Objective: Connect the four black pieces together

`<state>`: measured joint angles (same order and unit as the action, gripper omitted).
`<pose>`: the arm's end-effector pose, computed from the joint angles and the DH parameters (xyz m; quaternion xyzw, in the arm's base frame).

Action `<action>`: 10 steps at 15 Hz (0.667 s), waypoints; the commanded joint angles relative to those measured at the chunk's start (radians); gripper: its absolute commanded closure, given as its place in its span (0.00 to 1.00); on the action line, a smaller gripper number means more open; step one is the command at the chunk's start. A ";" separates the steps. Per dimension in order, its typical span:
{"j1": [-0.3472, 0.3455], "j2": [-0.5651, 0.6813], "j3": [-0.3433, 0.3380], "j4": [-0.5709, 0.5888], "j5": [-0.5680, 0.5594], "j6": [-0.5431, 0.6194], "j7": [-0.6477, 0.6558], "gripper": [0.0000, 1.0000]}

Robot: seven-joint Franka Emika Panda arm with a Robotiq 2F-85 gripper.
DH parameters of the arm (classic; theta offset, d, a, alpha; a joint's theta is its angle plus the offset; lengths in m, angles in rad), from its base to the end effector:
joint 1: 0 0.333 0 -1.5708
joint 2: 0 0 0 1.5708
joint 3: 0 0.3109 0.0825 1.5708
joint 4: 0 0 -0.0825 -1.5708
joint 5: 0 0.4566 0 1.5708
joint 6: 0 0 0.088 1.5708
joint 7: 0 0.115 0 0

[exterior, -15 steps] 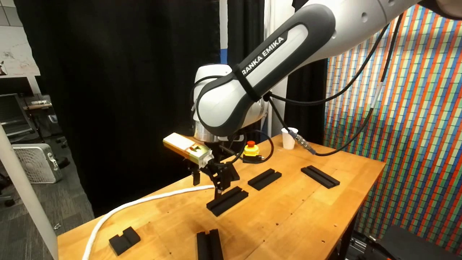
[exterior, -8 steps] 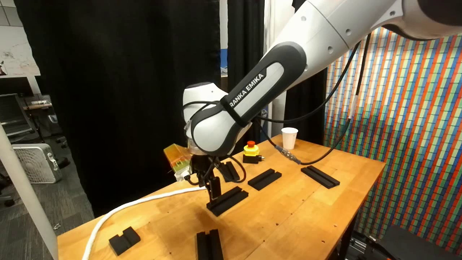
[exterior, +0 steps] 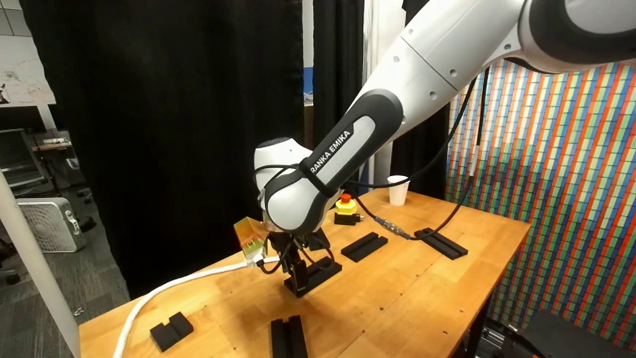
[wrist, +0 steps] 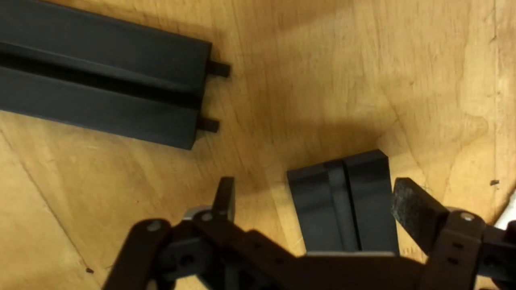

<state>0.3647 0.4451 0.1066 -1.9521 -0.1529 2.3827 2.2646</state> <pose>0.5937 0.2999 0.1835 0.6628 -0.7482 0.0277 0.0108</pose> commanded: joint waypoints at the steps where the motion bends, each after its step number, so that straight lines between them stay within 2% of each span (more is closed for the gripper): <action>1: -0.024 0.001 -0.017 -0.015 0.003 0.037 -0.064 0.00; 6: -0.066 -0.002 -0.041 -0.027 0.001 0.064 -0.182 0.00; 10: -0.094 0.010 -0.029 -0.015 0.013 0.086 -0.351 0.00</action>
<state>0.2816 0.4558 0.0679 -1.9694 -0.1528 2.4377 2.0279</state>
